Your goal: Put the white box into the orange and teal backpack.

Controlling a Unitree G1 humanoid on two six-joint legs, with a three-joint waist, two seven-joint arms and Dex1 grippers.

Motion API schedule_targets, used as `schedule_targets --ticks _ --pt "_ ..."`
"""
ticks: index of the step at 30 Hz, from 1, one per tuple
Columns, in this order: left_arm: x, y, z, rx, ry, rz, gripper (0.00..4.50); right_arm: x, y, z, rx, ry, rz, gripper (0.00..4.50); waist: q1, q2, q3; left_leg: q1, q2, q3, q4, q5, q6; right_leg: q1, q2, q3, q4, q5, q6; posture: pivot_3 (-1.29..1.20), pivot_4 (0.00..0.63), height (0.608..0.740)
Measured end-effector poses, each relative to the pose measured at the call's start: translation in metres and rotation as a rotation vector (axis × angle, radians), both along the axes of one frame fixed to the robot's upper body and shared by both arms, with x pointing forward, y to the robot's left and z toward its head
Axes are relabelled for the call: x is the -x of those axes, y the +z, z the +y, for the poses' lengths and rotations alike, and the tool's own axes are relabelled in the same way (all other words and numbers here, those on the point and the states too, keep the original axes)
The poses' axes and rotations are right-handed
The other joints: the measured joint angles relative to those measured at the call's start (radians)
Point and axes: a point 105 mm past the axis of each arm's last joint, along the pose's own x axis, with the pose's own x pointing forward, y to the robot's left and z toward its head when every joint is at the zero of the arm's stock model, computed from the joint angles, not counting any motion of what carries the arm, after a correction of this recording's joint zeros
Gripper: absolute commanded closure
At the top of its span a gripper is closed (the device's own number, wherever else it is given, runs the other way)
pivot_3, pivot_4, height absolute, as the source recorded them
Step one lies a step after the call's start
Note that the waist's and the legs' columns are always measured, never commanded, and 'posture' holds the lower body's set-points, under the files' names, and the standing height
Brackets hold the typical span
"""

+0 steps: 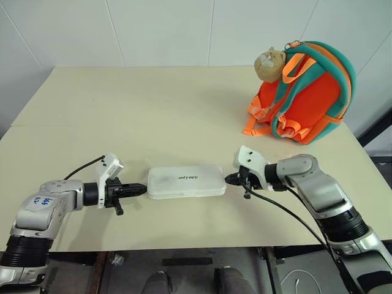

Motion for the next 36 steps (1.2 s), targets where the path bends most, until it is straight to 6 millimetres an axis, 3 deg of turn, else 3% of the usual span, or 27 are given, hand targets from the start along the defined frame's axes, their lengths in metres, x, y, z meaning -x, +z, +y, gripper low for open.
schedule_targets --ticks 14,30,36 --pt "0.020 -0.005 -0.008 -0.055 -0.077 0.061 4.49 0.035 -0.003 -0.009 0.036 0.060 0.097 4.50 0.001 0.000 0.000 0.000 0.000 -0.001 0.000 0.000 0.000 0.000 0.000 0.000 -0.001 0.000 0.000 0.00 0.150 0.740" --pt "0.031 -0.012 -0.009 -0.063 -0.092 0.103 4.49 0.035 -0.004 -0.011 0.044 0.063 0.080 4.50 0.021 -0.001 0.000 0.000 0.000 -0.001 0.000 0.000 0.000 0.001 0.000 0.000 -0.002 0.000 0.000 0.00 0.150 0.740" --pt "0.025 -0.002 -0.004 -0.062 -0.054 0.047 4.49 0.030 -0.007 -0.023 0.079 0.039 0.070 4.50 0.022 -0.001 0.000 0.000 0.000 -0.001 0.000 0.000 0.001 0.001 0.000 0.000 -0.002 0.000 0.000 0.00 0.150 0.740"
